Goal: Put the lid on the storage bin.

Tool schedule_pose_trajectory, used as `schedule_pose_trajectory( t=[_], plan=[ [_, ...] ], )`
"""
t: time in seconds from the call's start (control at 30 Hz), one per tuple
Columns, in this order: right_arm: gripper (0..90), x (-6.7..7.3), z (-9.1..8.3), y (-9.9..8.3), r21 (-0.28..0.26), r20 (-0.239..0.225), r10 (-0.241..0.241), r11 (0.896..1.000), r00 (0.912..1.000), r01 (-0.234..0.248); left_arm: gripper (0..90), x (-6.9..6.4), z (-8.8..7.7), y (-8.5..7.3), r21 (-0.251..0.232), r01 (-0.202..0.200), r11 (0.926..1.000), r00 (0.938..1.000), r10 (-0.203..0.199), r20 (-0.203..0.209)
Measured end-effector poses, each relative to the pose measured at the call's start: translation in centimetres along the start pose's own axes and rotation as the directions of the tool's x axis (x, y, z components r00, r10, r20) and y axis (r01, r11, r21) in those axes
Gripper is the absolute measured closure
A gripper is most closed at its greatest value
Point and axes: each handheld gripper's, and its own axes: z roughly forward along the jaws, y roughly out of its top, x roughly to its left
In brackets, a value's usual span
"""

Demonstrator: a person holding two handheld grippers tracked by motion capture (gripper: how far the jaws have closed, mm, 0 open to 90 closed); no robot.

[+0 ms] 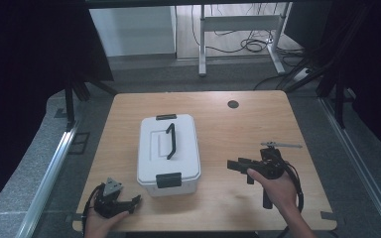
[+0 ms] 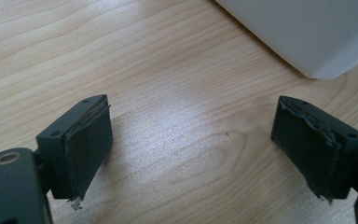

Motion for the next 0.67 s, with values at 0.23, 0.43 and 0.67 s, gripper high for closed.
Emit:
schedule_pose_trajectory(
  t=[0.23,0.43,0.67],
  plan=[
    [36.6,-1.6,0.4,-2.1,0.045,0.005,0.004,0.999,1.0,-0.004,12.4,0.0,0.0,0.0,-0.001,0.003,1.0,1.0,-0.003,-0.002],
    [36.4,-2.6,1.0,-2.8,0.066,0.023,0.023,0.998,0.9995,-0.025,12.4,0.0,0.1,0.0,0.0,0.004,1.0,1.0,-0.004,-0.001],
    [36.4,-3.1,0.5,-2.7,0.025,0.036,0.054,0.998,0.9979,-0.055,11.9,0.3,0.5,0.5,0.001,-0.001,1.0,1.0,0.001,0.003]
  ],
)
